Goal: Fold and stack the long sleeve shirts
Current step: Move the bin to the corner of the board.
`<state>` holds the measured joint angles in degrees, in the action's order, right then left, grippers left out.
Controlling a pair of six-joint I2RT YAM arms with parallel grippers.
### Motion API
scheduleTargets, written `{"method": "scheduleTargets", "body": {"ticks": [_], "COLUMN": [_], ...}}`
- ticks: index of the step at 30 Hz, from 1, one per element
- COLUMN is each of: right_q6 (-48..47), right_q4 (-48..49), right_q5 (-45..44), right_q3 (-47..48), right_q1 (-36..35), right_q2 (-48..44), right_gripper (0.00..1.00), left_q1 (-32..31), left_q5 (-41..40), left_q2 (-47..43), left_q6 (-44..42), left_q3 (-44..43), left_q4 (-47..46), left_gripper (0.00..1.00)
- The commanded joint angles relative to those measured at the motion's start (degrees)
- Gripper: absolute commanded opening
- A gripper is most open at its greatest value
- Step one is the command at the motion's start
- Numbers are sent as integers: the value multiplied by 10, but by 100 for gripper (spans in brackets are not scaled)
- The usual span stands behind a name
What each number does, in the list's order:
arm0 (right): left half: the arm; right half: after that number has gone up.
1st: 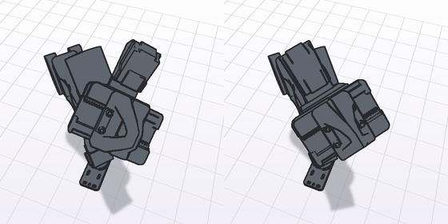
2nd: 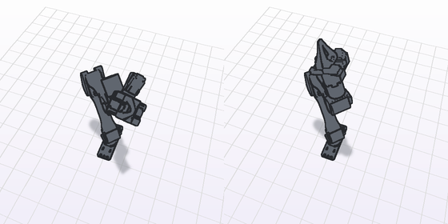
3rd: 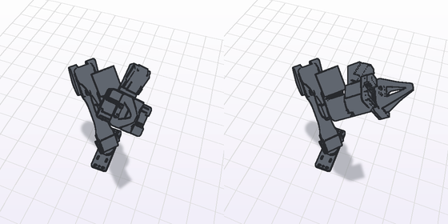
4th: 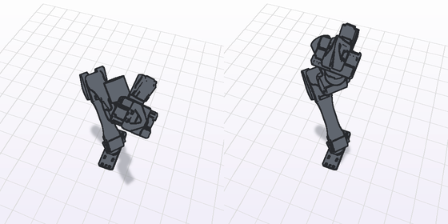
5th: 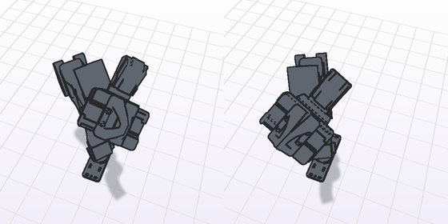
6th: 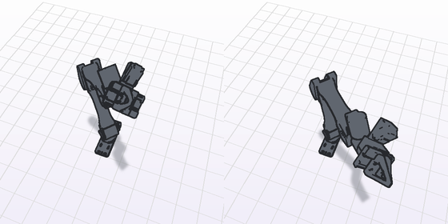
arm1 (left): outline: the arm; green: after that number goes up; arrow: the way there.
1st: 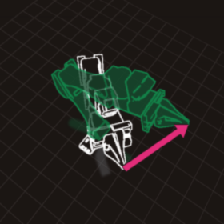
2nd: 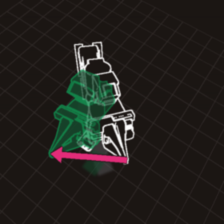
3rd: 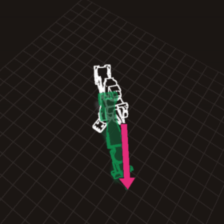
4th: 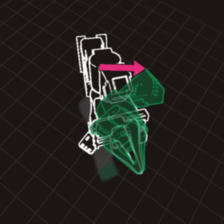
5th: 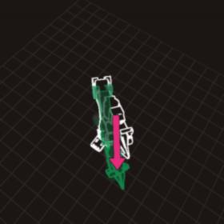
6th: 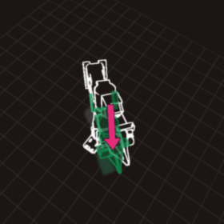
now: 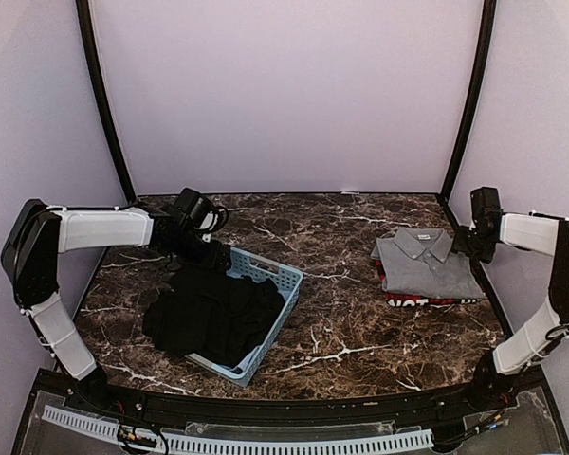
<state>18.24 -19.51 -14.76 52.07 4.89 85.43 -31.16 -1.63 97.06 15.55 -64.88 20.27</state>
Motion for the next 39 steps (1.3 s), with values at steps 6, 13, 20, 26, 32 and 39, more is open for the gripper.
{"method": "scheduleTargets", "body": {"ticks": [6,13,20,26,32,39], "right_q6": [-3,-8,-20,-18,-20,-20], "right_q4": [-22,-26,-20,1,5,0], "right_q5": [38,62,103,131,145,145], "right_q3": [13,14,20,2,3,7], "right_q1": [-70,-89,-101,-110,-113,-120], "right_q2": [-77,-119,-129,-139,-139,-139], "right_gripper": [67,69,70,71,73,76], "left_q1": [13,80,171,267,353,378], "left_q5": [-45,-81,-105,-73,-39,-86], "left_q2": [77,62,95,130,161,212], "left_q6": [-35,-79,-148,-227,-251,-292], "left_q3": [-84,-102,-169,-218,-233,-279], "left_q4": [17,50,101,160,139,109], "left_gripper": [34,12,4,4,8,16]}}
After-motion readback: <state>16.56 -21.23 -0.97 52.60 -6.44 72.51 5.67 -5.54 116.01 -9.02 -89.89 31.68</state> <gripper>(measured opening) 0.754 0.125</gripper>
